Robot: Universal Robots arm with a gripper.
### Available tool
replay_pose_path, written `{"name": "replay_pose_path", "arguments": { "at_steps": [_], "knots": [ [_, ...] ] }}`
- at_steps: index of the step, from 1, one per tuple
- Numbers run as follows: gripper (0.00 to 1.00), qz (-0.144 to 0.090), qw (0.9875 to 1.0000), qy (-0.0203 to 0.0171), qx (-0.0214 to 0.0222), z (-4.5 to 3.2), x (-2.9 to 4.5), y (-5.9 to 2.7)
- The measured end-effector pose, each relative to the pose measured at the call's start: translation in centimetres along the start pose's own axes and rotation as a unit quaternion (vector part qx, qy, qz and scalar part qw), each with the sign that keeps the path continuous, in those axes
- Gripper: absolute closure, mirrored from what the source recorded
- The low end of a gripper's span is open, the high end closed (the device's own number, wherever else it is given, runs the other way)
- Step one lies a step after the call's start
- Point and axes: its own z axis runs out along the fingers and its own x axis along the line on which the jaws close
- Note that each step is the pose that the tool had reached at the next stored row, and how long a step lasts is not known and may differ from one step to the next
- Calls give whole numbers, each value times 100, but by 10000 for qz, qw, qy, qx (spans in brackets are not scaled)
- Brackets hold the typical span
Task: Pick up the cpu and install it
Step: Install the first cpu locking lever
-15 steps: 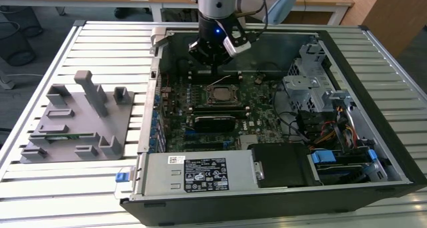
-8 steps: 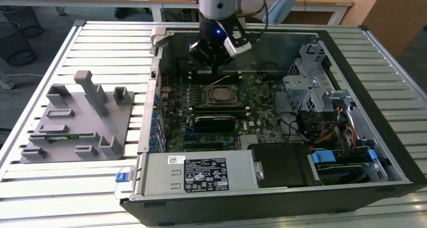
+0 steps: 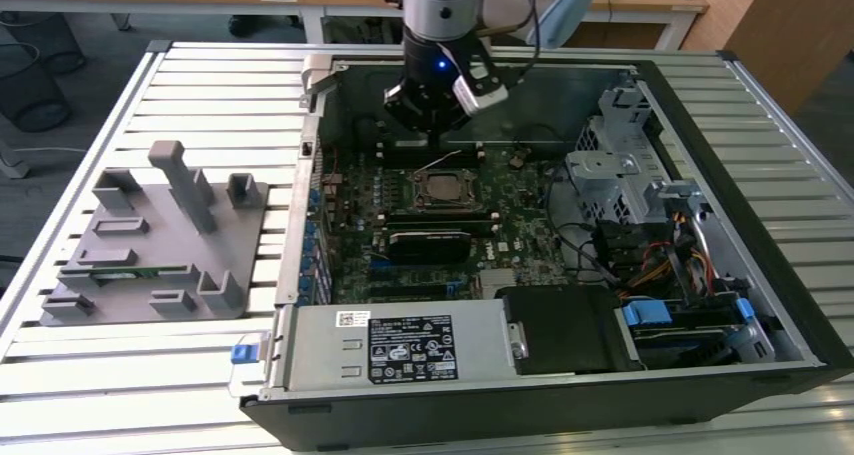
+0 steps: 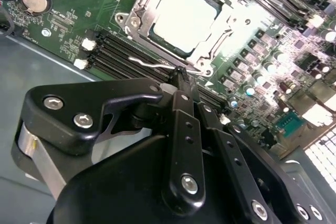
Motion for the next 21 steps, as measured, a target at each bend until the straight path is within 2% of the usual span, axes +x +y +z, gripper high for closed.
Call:
{"name": "replay_pose_path", "arguments": {
  "at_steps": [8,16,21],
  "knots": [
    [89,0,10000,1,0,55,-55,16],
    [89,0,10000,1,0,83,-65,16],
    [89,-1,10000,1,19,100,-70,20]
  ]
}}
